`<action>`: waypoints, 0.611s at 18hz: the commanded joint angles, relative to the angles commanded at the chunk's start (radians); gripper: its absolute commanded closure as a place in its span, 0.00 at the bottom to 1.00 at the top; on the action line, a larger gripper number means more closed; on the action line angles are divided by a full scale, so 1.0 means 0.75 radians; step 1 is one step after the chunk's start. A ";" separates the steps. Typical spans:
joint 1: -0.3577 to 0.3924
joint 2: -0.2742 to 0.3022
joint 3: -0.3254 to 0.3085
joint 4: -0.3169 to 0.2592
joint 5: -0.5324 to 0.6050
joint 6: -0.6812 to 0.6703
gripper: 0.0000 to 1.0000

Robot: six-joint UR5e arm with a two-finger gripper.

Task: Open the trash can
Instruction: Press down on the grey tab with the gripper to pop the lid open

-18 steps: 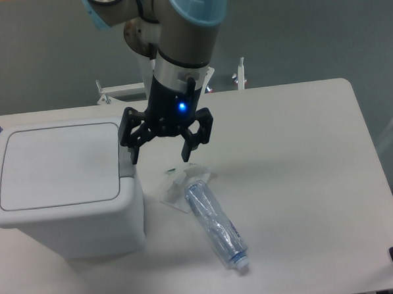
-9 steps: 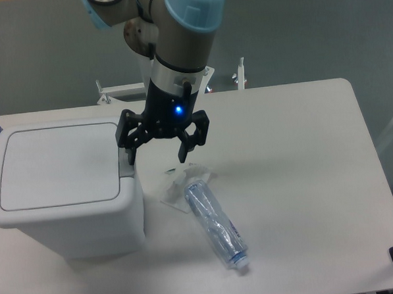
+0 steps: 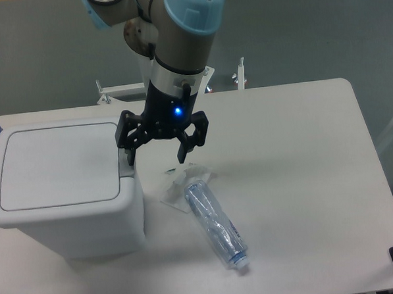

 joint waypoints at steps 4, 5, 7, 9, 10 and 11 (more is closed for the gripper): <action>-0.006 0.000 -0.006 0.002 0.002 0.002 0.00; -0.006 -0.002 -0.006 0.002 0.002 0.002 0.00; -0.006 -0.002 -0.006 0.002 0.002 0.002 0.00; -0.008 -0.002 -0.006 0.002 0.002 0.002 0.00; -0.008 -0.002 -0.008 0.000 0.002 0.002 0.00; -0.008 -0.002 -0.012 0.002 0.002 0.002 0.00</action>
